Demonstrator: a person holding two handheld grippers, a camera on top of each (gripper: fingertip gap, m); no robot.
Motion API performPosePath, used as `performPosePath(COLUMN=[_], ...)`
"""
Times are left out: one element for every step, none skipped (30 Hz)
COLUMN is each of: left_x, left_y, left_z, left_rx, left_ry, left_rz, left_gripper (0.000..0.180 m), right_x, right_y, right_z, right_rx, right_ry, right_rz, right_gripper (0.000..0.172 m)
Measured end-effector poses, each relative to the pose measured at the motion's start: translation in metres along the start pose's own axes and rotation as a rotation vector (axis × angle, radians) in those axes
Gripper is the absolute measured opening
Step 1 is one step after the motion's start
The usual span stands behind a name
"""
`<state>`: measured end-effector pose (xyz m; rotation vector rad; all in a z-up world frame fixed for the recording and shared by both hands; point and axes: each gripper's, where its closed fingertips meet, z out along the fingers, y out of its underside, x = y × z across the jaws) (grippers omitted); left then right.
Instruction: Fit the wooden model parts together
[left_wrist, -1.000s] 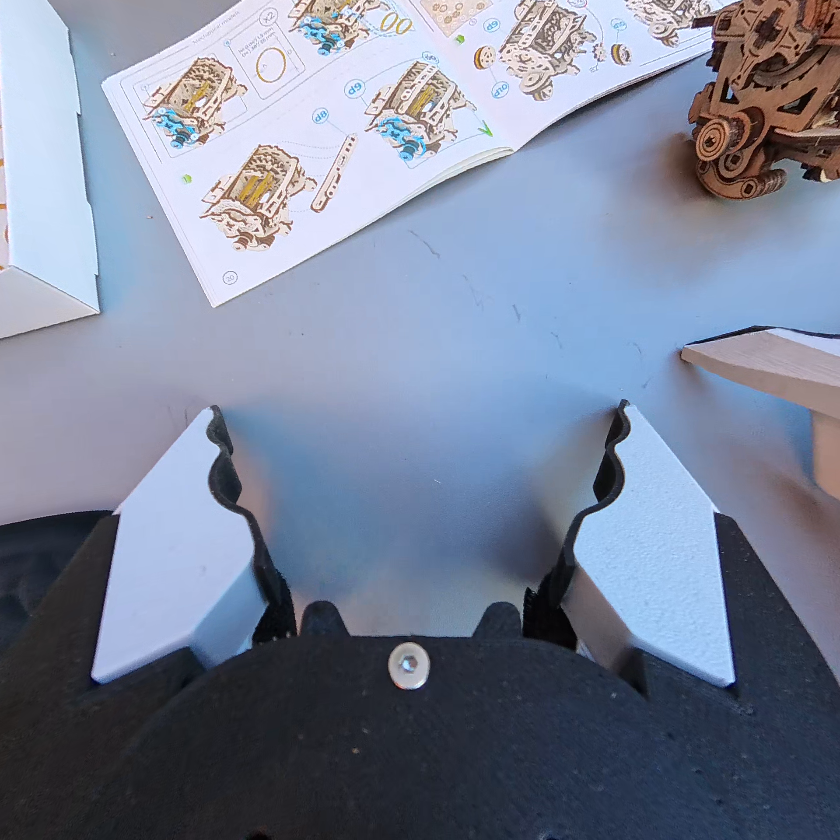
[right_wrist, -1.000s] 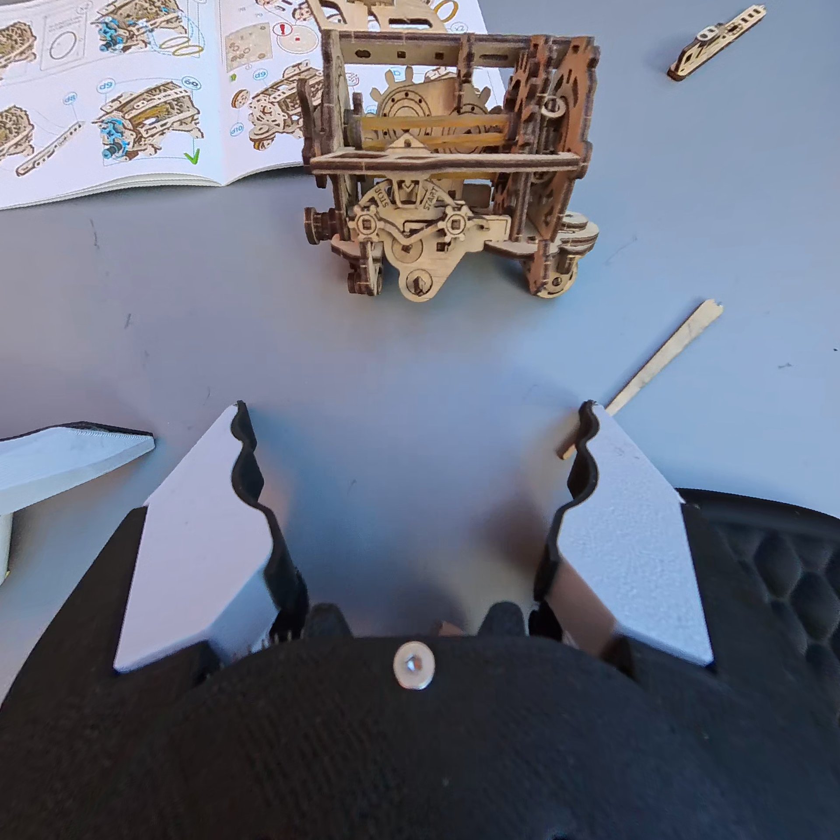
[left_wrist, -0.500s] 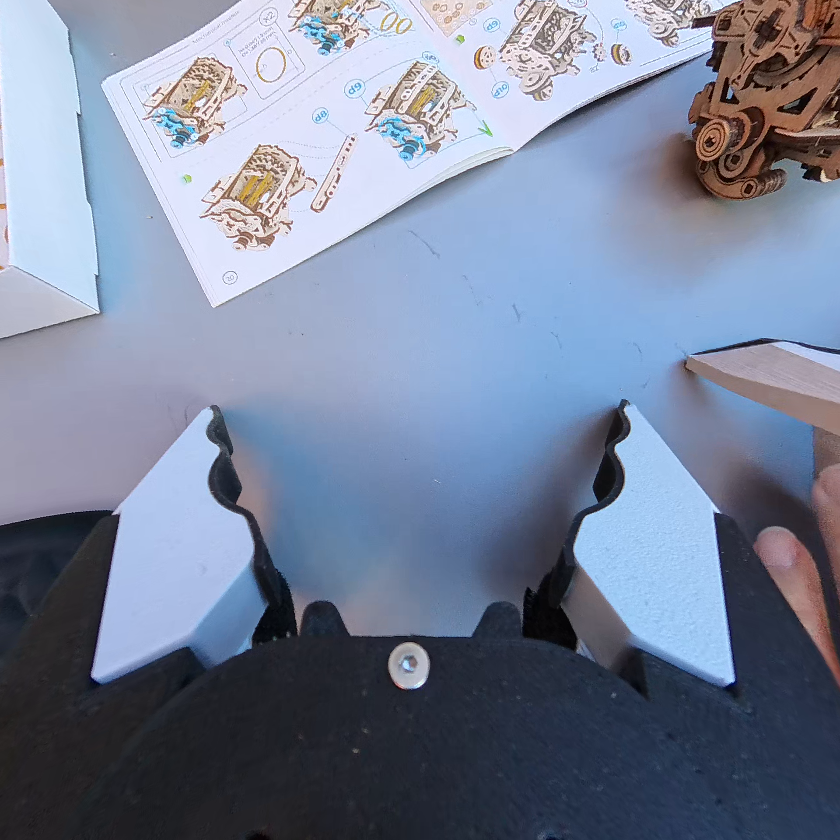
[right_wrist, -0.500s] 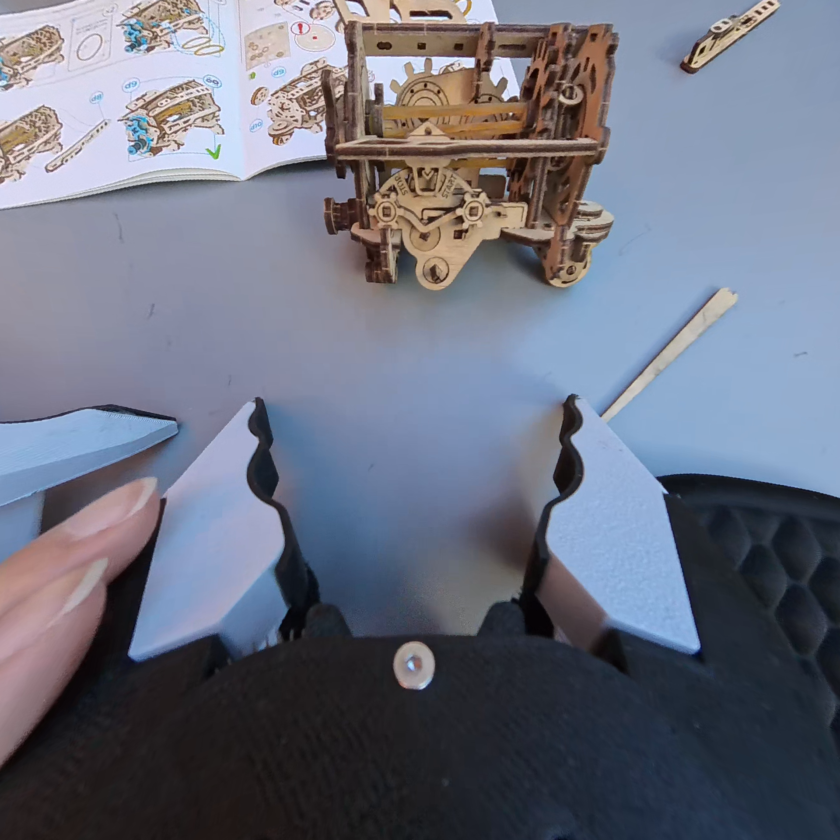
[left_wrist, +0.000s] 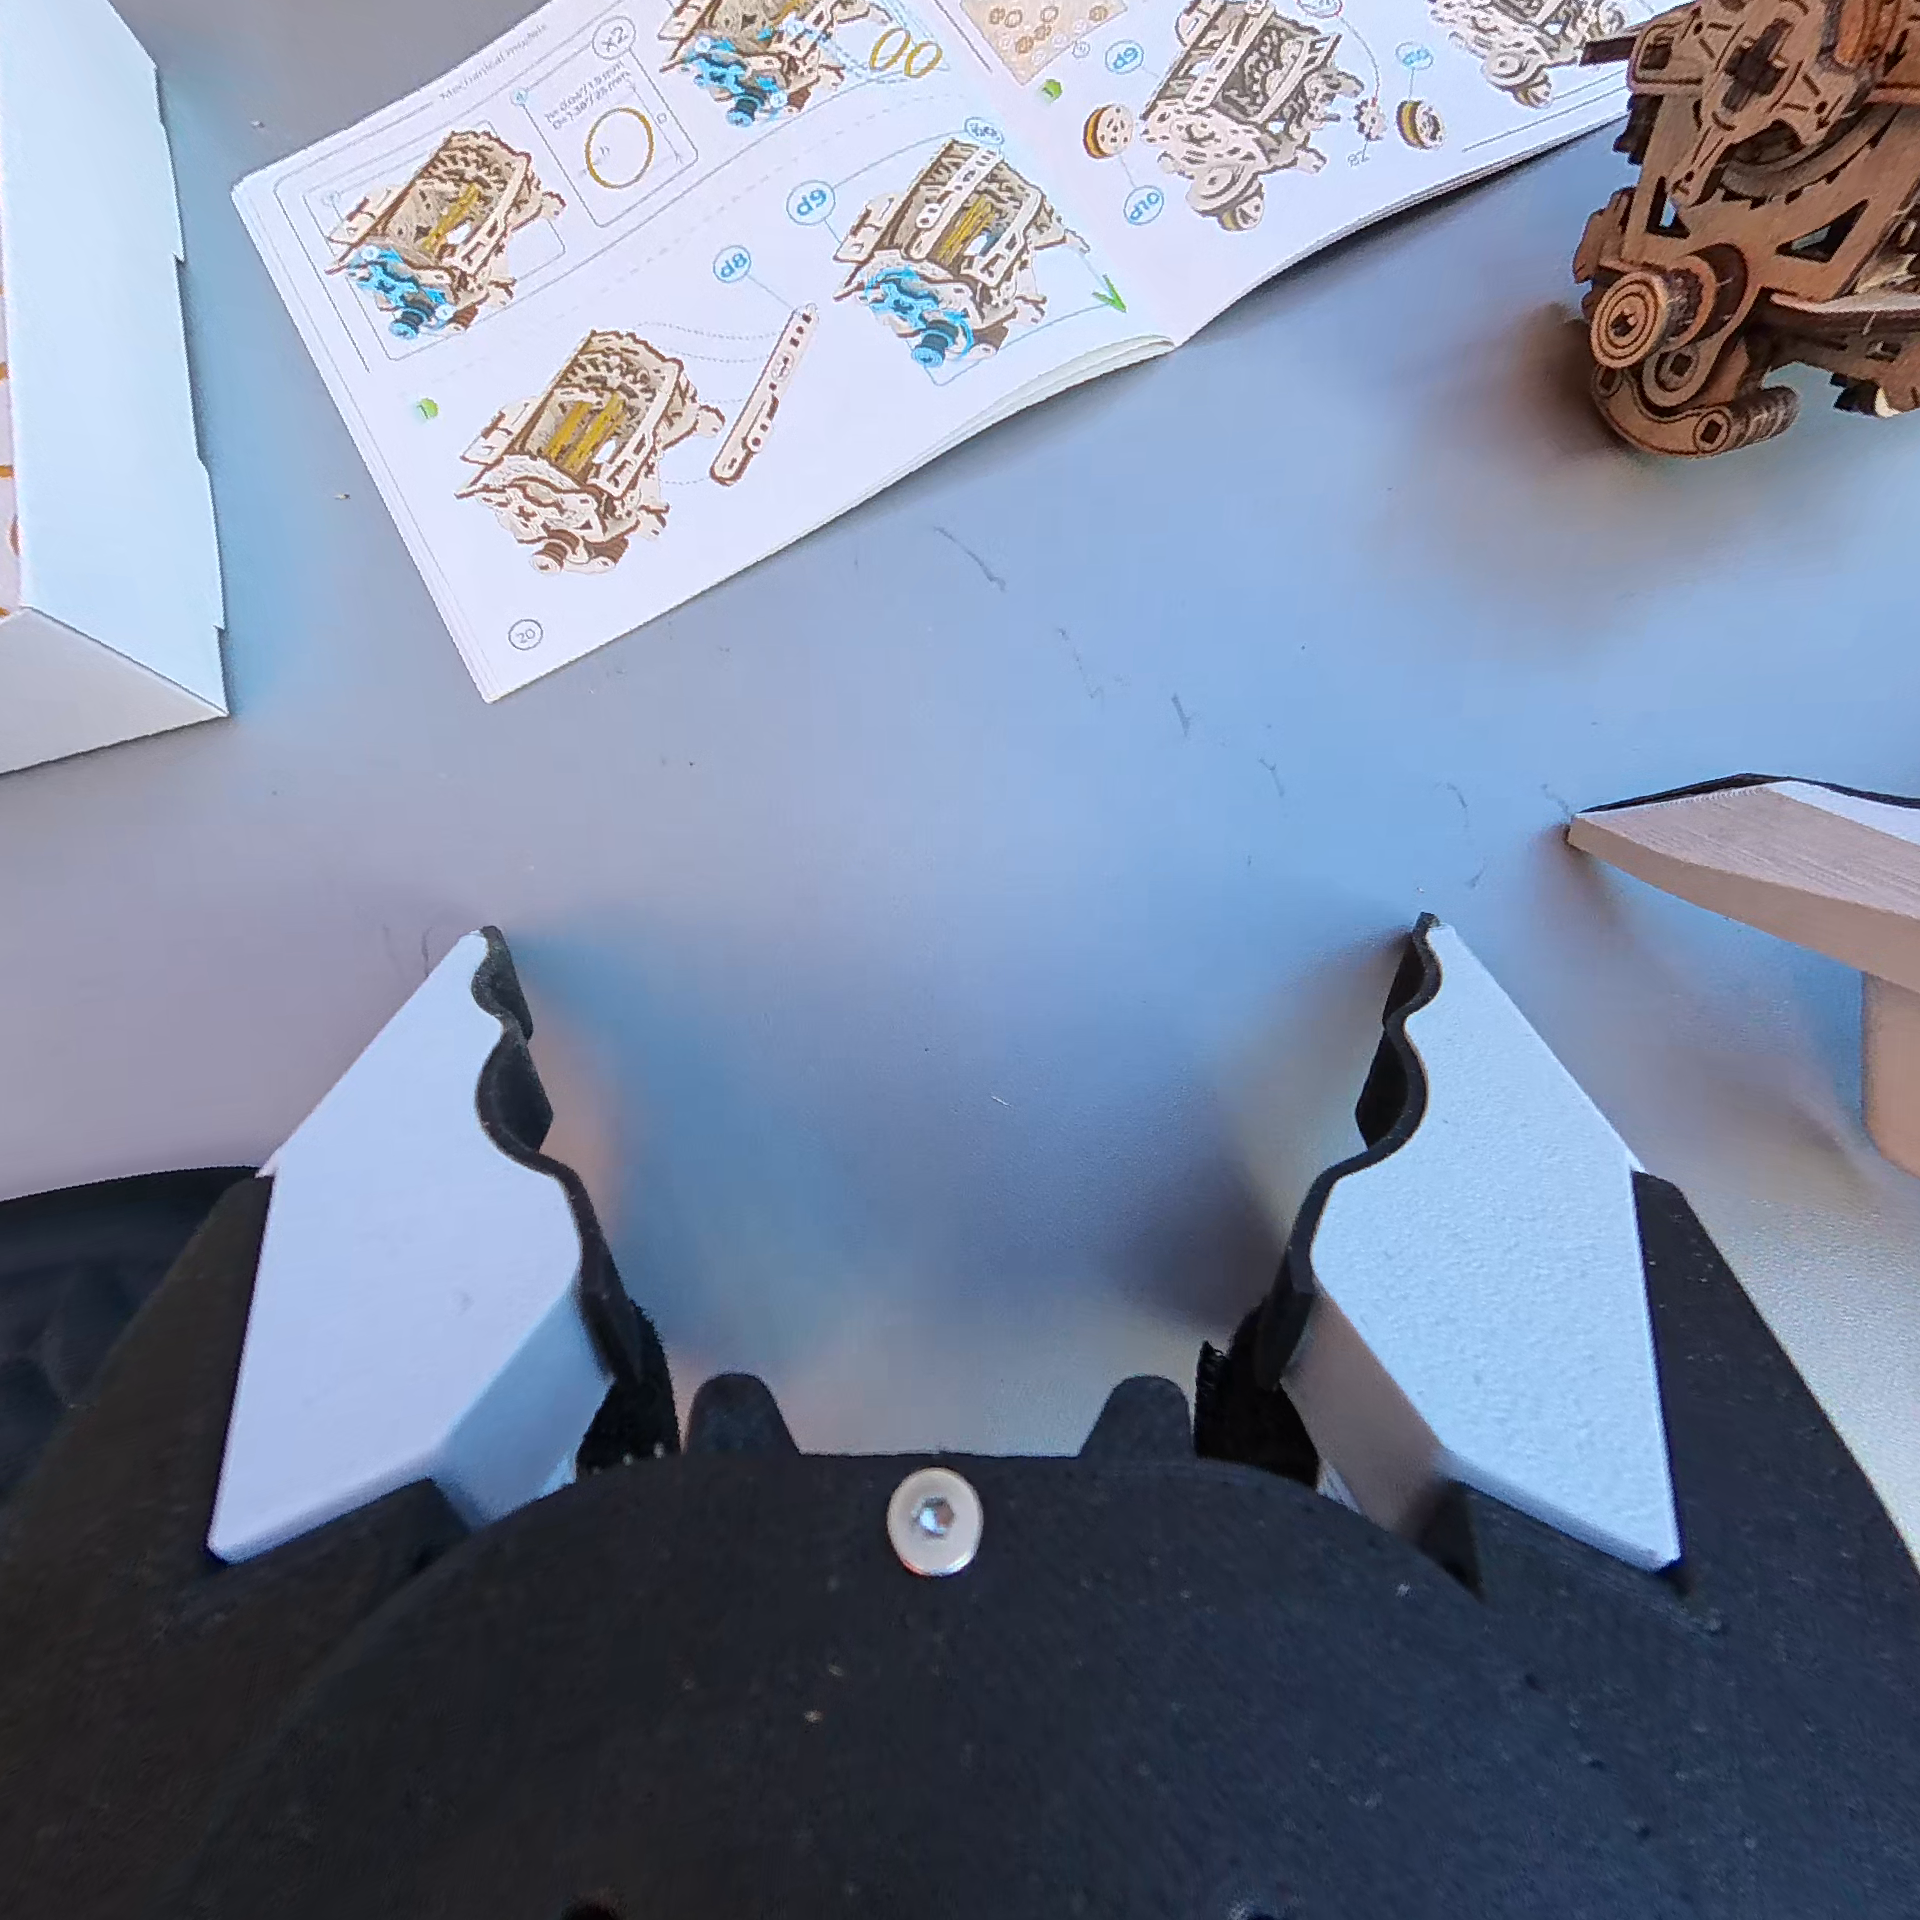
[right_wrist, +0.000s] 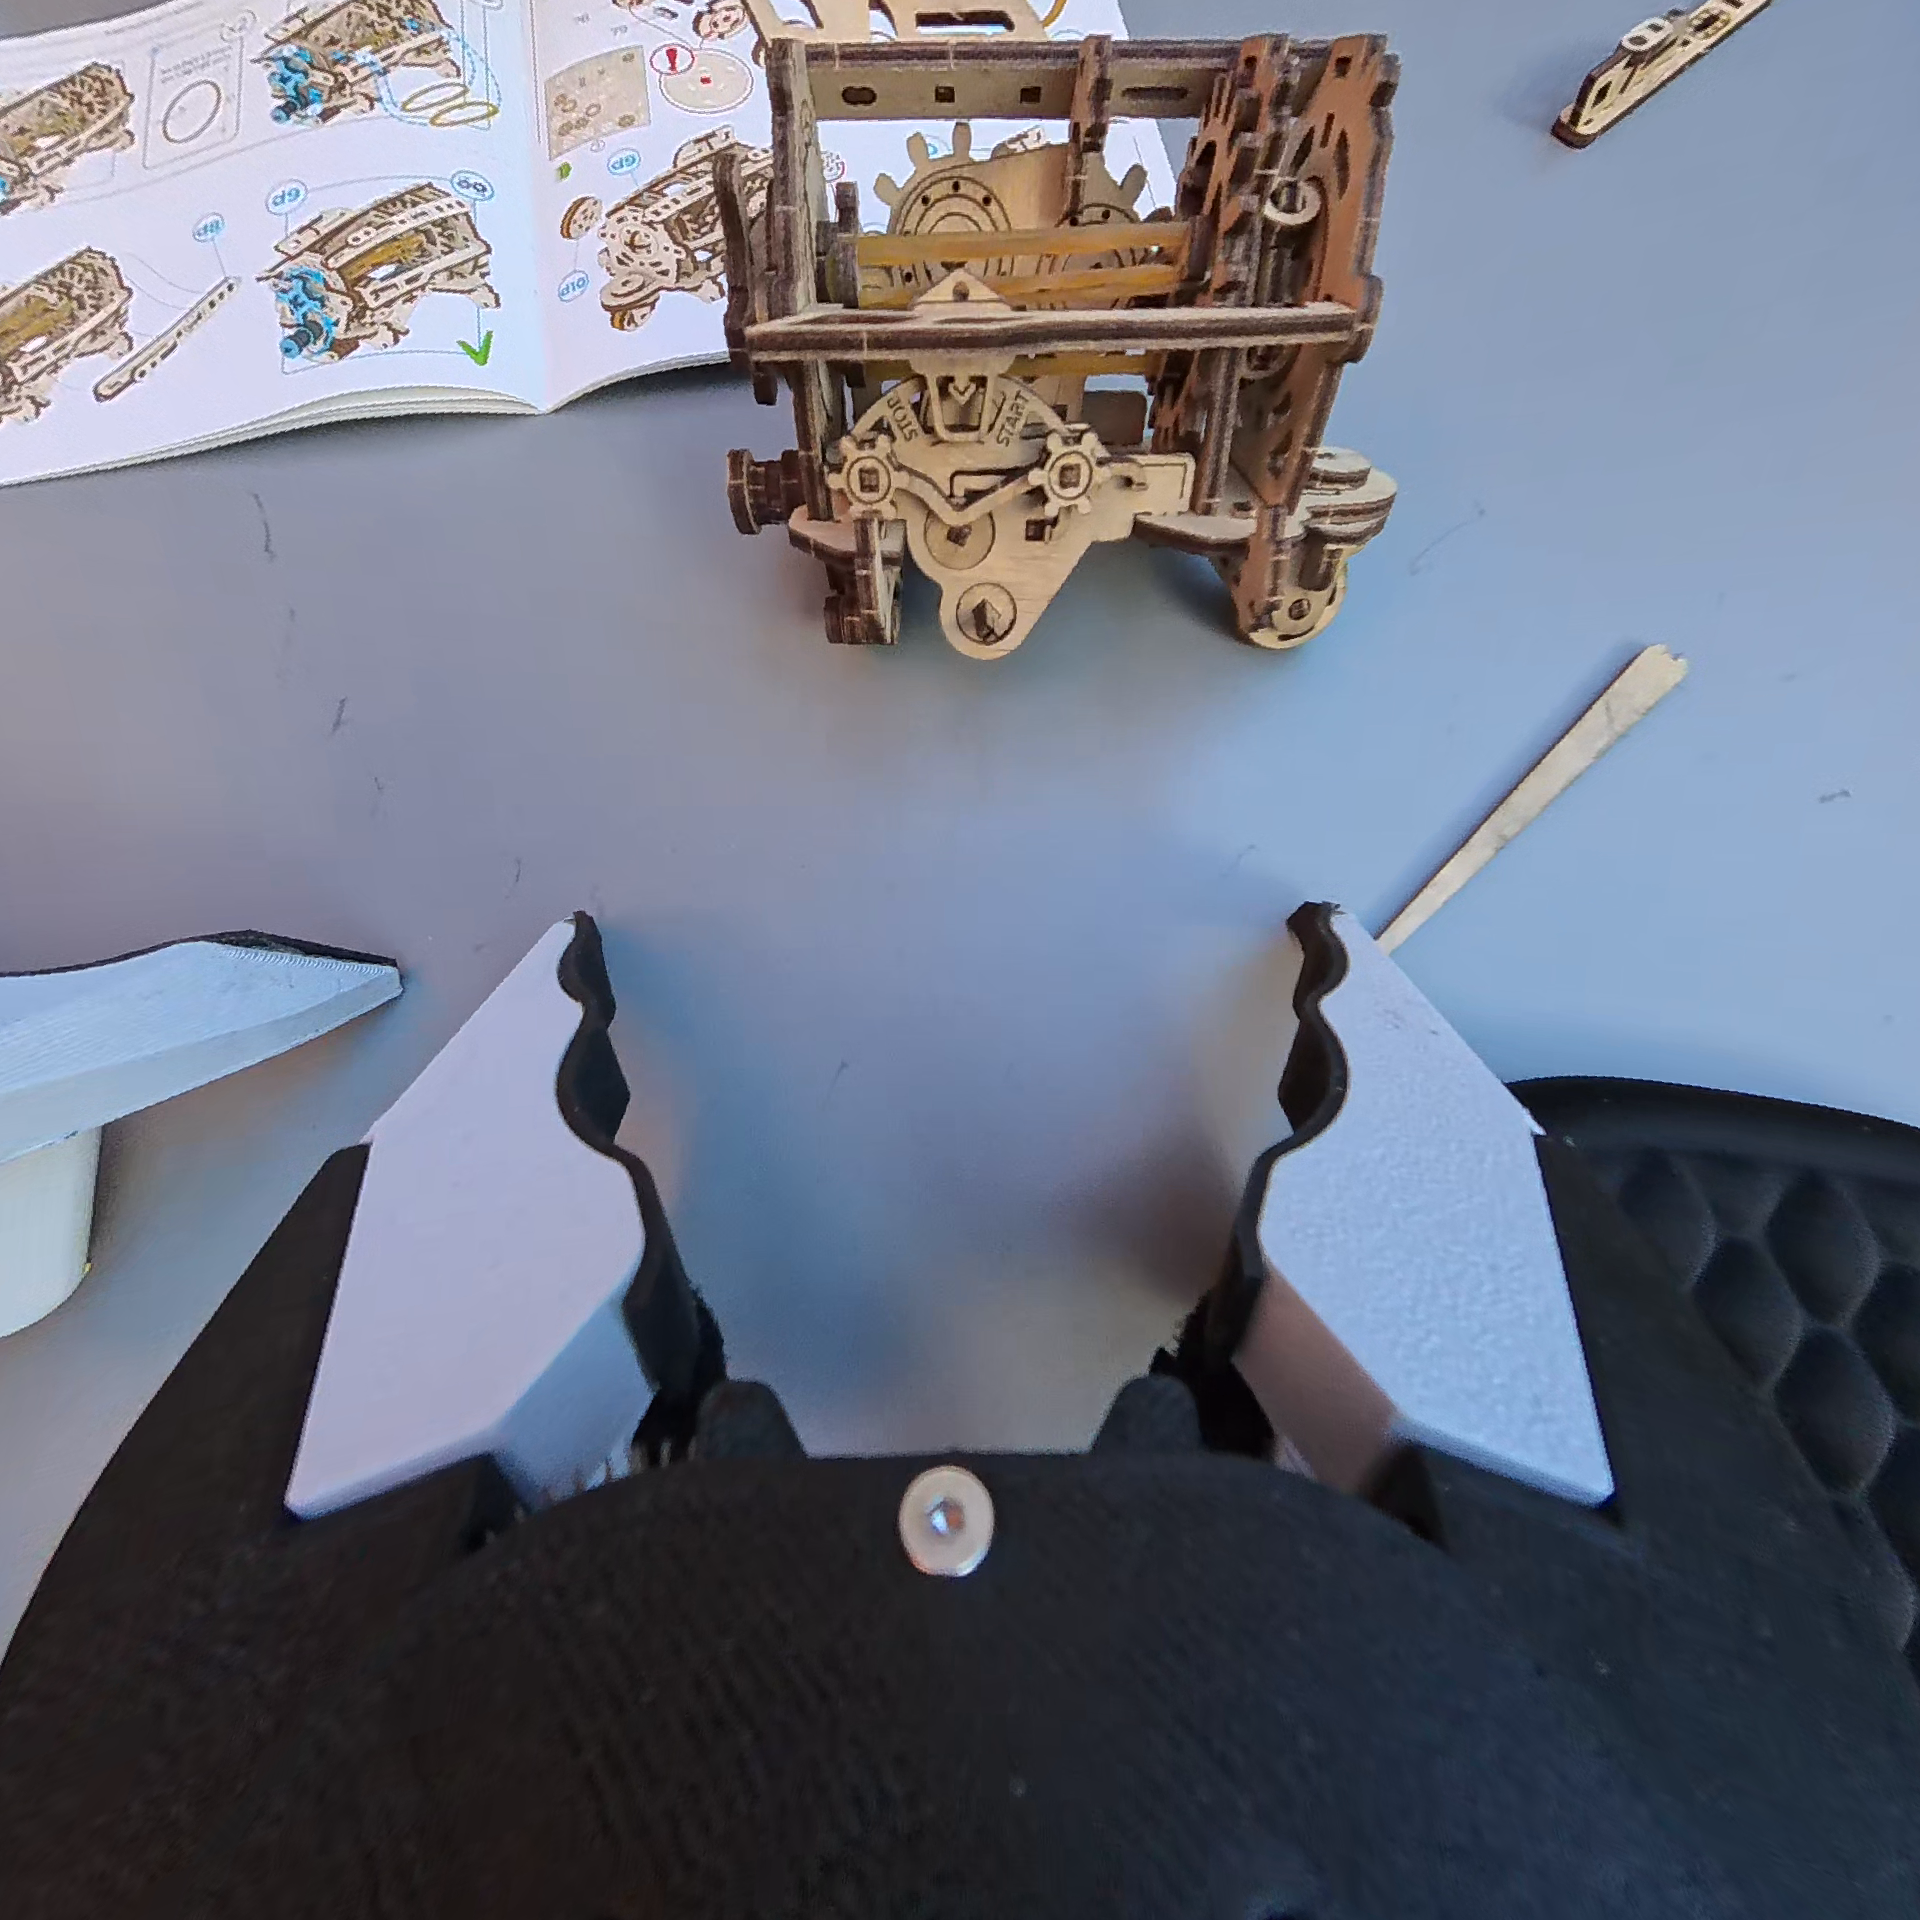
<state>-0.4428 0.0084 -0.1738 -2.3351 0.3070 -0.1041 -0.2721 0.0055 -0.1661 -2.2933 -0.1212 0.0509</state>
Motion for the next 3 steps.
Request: performPosePath(left_x=[0.0, 0.0, 0.0], left_y=[-0.0001, -0.0001, -0.0001], left_z=[-0.0001, -0.0001, -0.0001], left_rx=[0.0, 0.0, 0.0], left_ry=[0.0, 0.0, 0.0], left_rz=[0.0, 0.0, 0.0], left_gripper=[0.157, 0.157, 0.157], right_x=[0.0, 0.0, 0.0], right_y=[0.0001, 0.0001, 0.0001], right_z=[0.0001, 0.0001, 0.0001], right_rx=[0.0, 0.0, 0.0], right_ry=[0.0, 0.0, 0.0], right_rz=[0.0, 0.0, 0.0], right_gripper=[0.129, 0.129, 0.129])
